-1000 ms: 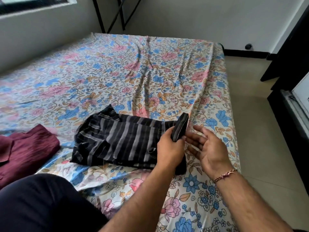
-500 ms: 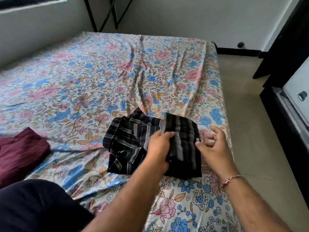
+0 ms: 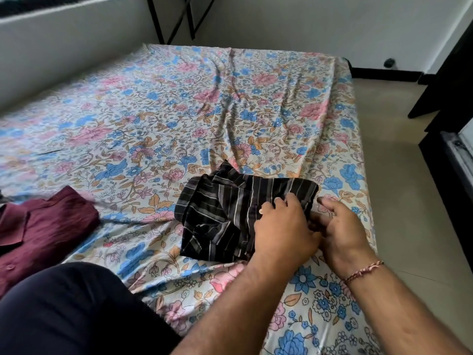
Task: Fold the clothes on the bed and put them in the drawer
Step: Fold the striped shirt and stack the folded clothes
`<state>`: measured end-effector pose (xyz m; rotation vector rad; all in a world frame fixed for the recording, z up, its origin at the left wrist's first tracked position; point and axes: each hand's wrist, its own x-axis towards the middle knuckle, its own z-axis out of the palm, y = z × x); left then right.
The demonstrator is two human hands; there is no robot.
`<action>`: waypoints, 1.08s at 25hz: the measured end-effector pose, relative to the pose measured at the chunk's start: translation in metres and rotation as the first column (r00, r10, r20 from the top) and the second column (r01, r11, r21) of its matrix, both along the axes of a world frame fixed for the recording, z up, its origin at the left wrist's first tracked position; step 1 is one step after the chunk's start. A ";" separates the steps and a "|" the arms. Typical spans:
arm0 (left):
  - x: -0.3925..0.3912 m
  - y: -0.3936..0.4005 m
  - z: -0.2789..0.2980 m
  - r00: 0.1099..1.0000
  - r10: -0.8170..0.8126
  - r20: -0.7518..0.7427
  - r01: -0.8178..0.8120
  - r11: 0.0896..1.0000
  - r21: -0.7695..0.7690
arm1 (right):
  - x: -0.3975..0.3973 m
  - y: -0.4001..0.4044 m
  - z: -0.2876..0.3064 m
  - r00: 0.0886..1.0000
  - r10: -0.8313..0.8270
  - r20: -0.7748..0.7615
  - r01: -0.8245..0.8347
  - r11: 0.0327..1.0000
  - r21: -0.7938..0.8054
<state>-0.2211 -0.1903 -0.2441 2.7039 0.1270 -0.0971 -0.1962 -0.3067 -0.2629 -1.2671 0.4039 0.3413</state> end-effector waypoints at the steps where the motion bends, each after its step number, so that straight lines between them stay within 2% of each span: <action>1: 0.001 0.001 0.004 0.999 -0.032 0.004 0.032 0.998 0.055 | -0.003 0.000 0.005 0.999 0.006 0.040 -0.006 1.000 -0.009; 3: 0.006 0.009 0.012 0.997 -0.061 0.040 0.060 0.998 0.022 | -0.002 -0.002 0.011 0.996 0.010 0.087 -0.009 1.000 -0.010; 5: 0.011 0.022 0.022 0.999 -0.007 0.049 0.018 0.971 -0.237 | 0.004 -0.005 0.018 0.991 -0.037 0.128 0.036 0.999 0.010; 6: 0.010 0.027 0.025 0.999 0.040 0.018 -0.029 0.906 -0.421 | 0.006 -0.006 0.019 0.984 -0.067 0.167 0.066 0.998 0.011; 7: 0.010 0.032 0.029 0.996 0.080 -0.032 -0.082 0.781 -0.619 | 0.009 -0.005 0.018 0.974 -0.073 0.213 0.080 0.996 -0.026; 8: 0.009 0.040 0.031 0.986 0.126 -0.109 -0.164 0.620 -0.767 | 0.008 -0.005 0.016 0.965 -0.044 0.259 0.072 0.992 -0.100; 9: 0.009 0.052 0.030 0.964 0.181 -0.194 -0.258 0.464 -0.847 | 0.006 -0.004 0.014 0.953 0.017 0.301 0.042 0.981 -0.191; 10: 0.010 0.072 0.026 0.936 0.243 -0.255 -0.332 0.370 -0.867 | 0.001 0.000 0.011 0.942 0.093 0.323 -0.002 0.962 -0.272; 11: 0.010 0.097 0.020 0.905 0.309 -0.291 -0.390 0.332 -0.859 | -0.004 0.006 0.008 0.932 0.169 0.320 -0.057 0.941 -0.333; 12: 0.010 0.123 0.013 0.879 0.369 -0.303 -0.441 0.387 -0.810 | -0.008 0.013 0.004 0.924 0.241 0.299 -0.115 0.917 -0.383; 13: 0.010 0.148 0.006 0.871 0.405 -0.278 -0.474 0.549 -0.688 | -0.010 0.022 -0.002 0.918 0.294 0.266 -0.171 0.899 -0.404; 14: 0.008 0.166 0.000 0.880 0.414 -0.232 -0.474 0.745 -0.469 | -0.011 0.033 -0.006 0.919 0.327 0.221 -0.217 0.886 -0.409; 15: 0.004 0.177 -0.004 0.904 0.401 -0.147 -0.426 0.873 -0.238 | -0.012 0.043 -0.009 0.925 0.336 0.180 -0.244 0.885 -0.397; 16: 0.001 0.180 -0.006 0.930 0.363 -0.052 -0.367 0.924 -0.107 | -0.010 0.054 -0.013 0.937 0.320 0.138 -0.253 0.896 -0.364; 18: -0.004 0.168 -0.005 0.965 0.255 0.067 -0.238 0.952 -0.191 | -0.004 0.069 -0.013 0.962 0.266 0.066 -0.243 0.939 -0.243; 20: -0.008 0.154 -0.006 0.988 0.149 0.041 -0.134 0.958 -0.254 | 0.003 0.082 -0.009 0.972 0.232 0.023 -0.227 0.965 -0.131; 22: -0.010 0.153 -0.015 0.983 0.180 0.026 -0.165 0.942 -0.292 | 0.006 0.095 0.002 0.985 0.175 0.003 -0.175 0.982 -0.073; 23: -0.012 0.156 -0.016 0.974 0.226 0.014 -0.203 0.899 -0.389 | 0.006 0.102 0.010 0.987 0.154 0.043 -0.150 0.985 -0.082; 24: -0.013 0.160 -0.013 0.964 0.267 -0.015 -0.232 0.810 -0.538 | 0.005 0.109 0.021 0.978 0.161 0.135 -0.145 0.981 -0.126; 25: -0.013 0.164 -0.011 0.954 0.291 -0.064 -0.248 0.654 -0.715 | 0.005 0.115 0.035 0.942 0.200 0.268 -0.148 0.968 -0.202; 26: -0.011 0.166 -0.007 0.947 0.292 -0.132 -0.255 0.435 -0.864 | 0.004 0.119 0.049 0.864 0.279 0.419 -0.144 0.934 -0.327; 27: -0.009 0.169 0.000 0.942 0.278 -0.187 -0.245 0.191 -0.951 | 0.002 0.122 0.063 0.730 0.399 0.555 -0.106 0.868 -0.485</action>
